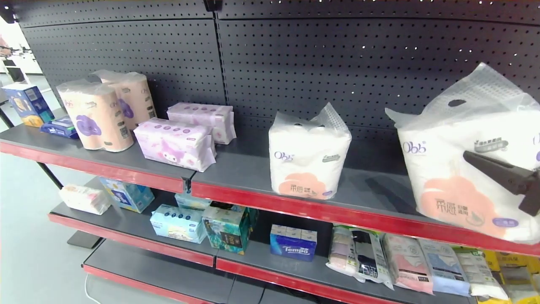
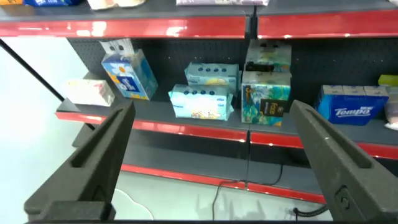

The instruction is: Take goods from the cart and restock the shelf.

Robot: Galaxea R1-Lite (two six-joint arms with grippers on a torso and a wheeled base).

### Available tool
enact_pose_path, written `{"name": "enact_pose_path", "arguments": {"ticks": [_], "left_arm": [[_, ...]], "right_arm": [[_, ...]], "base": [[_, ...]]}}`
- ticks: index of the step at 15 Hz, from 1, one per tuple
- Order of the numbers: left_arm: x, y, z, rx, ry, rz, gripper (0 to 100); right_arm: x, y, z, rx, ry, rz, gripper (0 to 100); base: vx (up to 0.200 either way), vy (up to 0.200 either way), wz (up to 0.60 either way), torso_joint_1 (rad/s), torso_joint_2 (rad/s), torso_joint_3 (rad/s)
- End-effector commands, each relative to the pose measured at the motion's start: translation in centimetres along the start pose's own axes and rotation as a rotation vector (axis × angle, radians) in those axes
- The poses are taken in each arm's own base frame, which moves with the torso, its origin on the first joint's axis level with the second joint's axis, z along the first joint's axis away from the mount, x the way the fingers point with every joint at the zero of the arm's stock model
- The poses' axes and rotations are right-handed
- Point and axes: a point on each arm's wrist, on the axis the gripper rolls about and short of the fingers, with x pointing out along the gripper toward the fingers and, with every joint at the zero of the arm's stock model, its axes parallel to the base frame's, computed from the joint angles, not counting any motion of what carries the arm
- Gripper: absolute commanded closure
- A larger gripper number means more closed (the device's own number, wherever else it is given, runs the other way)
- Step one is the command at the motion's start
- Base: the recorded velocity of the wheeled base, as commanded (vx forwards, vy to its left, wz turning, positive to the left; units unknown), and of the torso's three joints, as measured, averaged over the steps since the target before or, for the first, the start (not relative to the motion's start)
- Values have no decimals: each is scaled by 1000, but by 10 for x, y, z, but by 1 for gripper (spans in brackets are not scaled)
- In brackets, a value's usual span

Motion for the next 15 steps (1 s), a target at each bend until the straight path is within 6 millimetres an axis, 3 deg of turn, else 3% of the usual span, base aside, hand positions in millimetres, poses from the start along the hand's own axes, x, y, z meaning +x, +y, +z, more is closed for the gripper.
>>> {"name": "enact_pose_path", "arguments": {"ticks": [1,4,15], "left_arm": [[-13,-7,-11,12,-62,13,0],[-17,-12,-30,-3,-78,41,0],[-17,-10,-32,-92,-67,109,0]], "right_arm": [[21,-1,-9,19,49,19,100],[22,-2,-9,49,46,11,100],[25,-7,-6,54,37,-7,100]], "base": [[0,0,0,0,0,0],[0,0,0,0,0,0],[0,0,0,0,0,0]]}}
